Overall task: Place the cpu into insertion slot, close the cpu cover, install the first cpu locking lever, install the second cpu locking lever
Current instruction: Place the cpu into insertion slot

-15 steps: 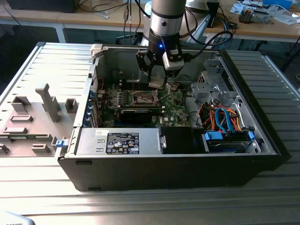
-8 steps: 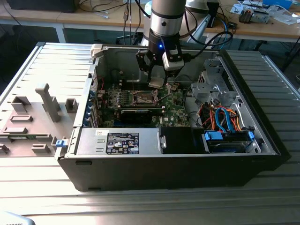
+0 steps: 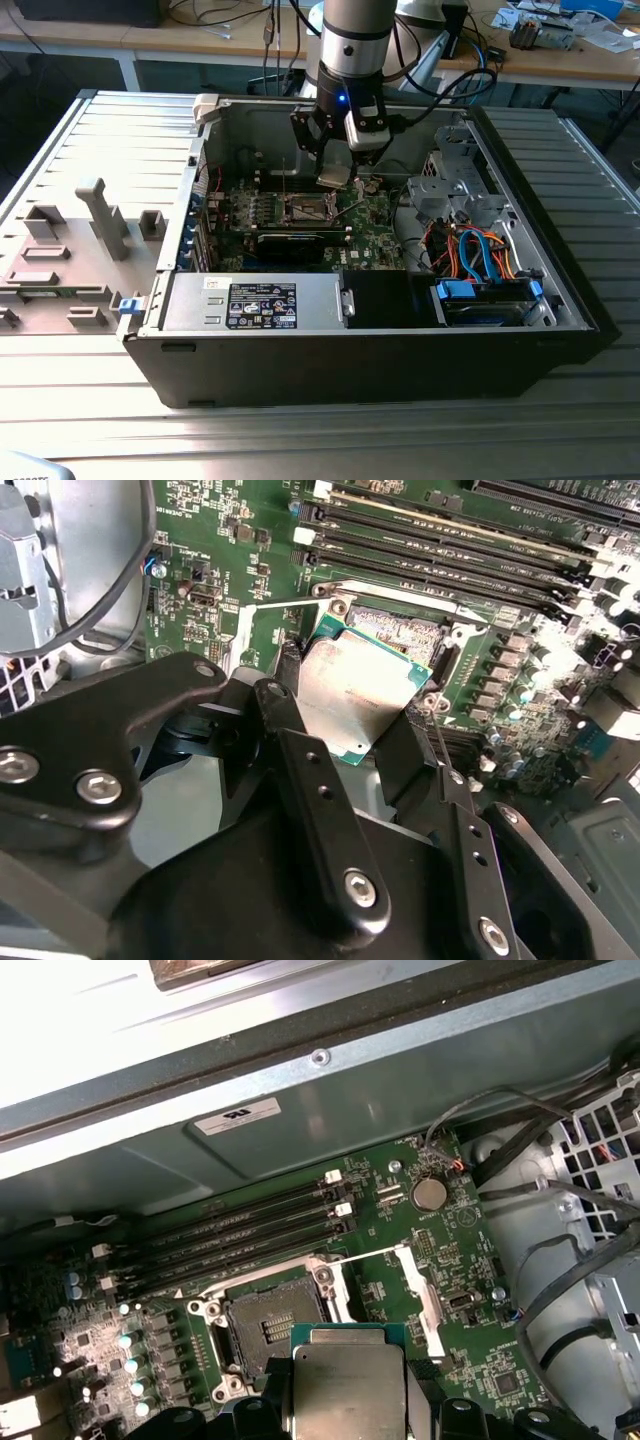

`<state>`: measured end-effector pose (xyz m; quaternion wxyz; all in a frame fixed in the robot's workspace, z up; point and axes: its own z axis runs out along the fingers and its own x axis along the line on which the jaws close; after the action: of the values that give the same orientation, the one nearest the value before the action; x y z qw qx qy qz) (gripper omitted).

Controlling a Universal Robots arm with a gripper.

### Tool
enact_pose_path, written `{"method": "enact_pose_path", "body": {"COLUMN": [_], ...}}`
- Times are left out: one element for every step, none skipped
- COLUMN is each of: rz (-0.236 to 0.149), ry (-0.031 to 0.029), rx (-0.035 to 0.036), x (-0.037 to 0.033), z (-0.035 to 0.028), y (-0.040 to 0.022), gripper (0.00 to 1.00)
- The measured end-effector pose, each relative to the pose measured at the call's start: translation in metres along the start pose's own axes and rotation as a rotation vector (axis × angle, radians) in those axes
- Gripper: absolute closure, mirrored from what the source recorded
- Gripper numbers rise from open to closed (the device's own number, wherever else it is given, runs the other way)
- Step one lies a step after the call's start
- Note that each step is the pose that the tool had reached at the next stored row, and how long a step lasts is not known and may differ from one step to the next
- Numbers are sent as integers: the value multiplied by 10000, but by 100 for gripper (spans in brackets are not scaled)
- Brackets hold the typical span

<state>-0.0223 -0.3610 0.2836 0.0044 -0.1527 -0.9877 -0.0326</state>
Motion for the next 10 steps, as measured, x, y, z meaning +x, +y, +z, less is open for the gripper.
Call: {"method": "enact_pose_path", "body": {"rz": [46, 81, 130, 164, 184, 206, 231, 267, 299, 312], "ry": [-3, -6, -8, -11, -12, -13, -15, -17, -19, -20], "rx": [-1, -2, -3, -3, -4, -5, -5, -6, -7, -7], "x": [0, 0, 0, 0, 0, 0, 0, 0, 0, 0], "z": [0, 1, 1, 1, 2, 2, 2, 2, 3, 3], "y": [0, 0, 0, 0, 0, 0, 0, 0, 0, 0], "gripper": [46, 46, 46, 46, 46, 46, 46, 46, 46, 46]}}
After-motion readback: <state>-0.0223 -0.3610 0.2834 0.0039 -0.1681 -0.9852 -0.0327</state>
